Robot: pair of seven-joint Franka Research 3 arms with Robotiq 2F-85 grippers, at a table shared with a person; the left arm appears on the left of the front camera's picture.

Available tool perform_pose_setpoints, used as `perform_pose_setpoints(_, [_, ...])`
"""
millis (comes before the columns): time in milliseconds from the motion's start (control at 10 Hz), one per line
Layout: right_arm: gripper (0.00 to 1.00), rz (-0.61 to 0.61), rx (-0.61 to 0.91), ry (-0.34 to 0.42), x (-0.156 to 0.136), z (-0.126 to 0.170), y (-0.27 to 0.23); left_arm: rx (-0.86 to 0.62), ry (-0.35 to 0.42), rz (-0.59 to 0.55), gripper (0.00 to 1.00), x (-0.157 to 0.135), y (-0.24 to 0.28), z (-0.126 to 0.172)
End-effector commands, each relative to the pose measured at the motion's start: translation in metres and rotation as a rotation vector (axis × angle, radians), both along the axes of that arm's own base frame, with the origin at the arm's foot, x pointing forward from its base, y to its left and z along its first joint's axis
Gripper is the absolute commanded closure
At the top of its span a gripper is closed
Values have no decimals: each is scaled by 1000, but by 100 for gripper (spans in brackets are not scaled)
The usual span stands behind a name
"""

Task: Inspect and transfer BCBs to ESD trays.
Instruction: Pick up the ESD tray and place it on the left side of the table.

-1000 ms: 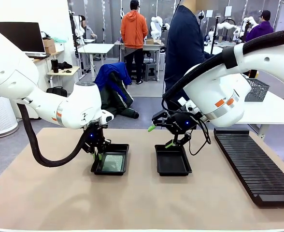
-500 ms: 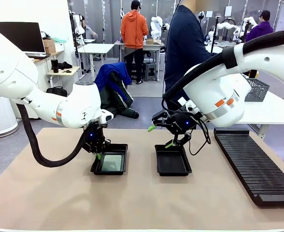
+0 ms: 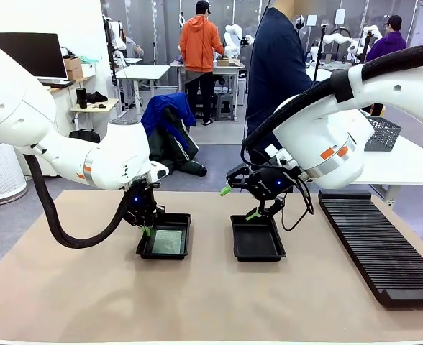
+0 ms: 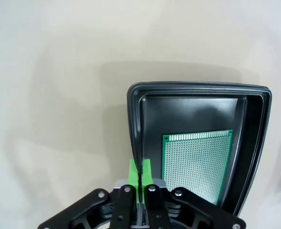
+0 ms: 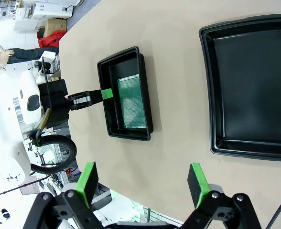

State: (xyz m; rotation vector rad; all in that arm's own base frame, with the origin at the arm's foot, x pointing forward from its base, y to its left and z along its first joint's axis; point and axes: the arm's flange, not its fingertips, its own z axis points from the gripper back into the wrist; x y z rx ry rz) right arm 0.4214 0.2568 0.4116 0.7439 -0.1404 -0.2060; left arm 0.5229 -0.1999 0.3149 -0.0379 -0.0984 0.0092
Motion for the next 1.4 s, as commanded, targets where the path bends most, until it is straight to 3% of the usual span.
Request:
perform_pose_setpoints(0, [0,-2,-4,5,-1,0,1,9,0,-10,100,0,0,-2])
perform_pose_setpoints(800, [0,-2,-4,5,-1,0,1,-246,-14,-109,97,0,59,-13])
perform_pose_setpoints(1300, [0,-2,-4,5,-1,0,1,-327,-31,-104,97,-18,101,5])
